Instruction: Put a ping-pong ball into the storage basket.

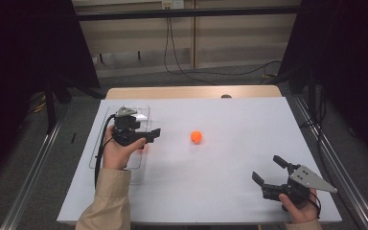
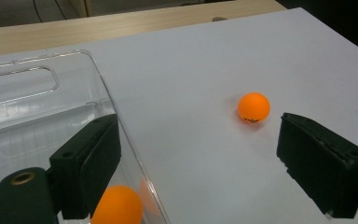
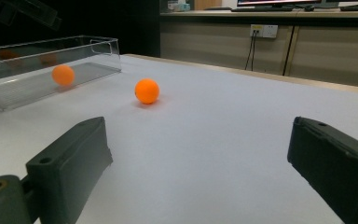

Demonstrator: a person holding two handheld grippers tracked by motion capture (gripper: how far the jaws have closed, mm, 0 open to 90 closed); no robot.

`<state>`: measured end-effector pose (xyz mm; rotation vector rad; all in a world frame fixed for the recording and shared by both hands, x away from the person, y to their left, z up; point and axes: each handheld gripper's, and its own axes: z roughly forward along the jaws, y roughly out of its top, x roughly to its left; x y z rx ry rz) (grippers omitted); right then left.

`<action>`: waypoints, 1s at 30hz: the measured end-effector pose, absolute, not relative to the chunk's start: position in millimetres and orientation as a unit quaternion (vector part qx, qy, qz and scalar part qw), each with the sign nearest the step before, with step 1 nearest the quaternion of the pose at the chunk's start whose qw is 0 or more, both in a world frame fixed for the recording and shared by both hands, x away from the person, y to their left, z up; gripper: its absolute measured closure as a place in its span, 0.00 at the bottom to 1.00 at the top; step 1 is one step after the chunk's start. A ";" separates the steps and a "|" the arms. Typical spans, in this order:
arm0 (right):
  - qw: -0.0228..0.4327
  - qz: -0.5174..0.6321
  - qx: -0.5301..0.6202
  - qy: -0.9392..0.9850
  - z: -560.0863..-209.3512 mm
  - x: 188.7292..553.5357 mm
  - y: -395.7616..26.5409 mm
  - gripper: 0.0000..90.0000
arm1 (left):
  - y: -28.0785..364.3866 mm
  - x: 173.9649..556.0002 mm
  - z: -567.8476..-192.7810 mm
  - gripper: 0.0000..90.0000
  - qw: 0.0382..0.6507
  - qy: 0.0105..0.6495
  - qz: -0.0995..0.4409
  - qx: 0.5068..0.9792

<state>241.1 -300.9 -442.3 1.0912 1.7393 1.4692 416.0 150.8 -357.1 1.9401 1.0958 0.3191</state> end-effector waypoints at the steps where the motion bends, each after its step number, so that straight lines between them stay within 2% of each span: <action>1: 0.304 0.555 0.412 0.656 -442.3 241.2 -300.9 0.05 | 149.5 415.7 -357.4 0.15 0.432 0.441 0.126 0.776; 30: 0.304 0.554 0.412 0.657 -442.0 240.8 -301.4 0.05 | 127.5 413.9 -361.5 0.13 0.438 0.418 0.120 0.787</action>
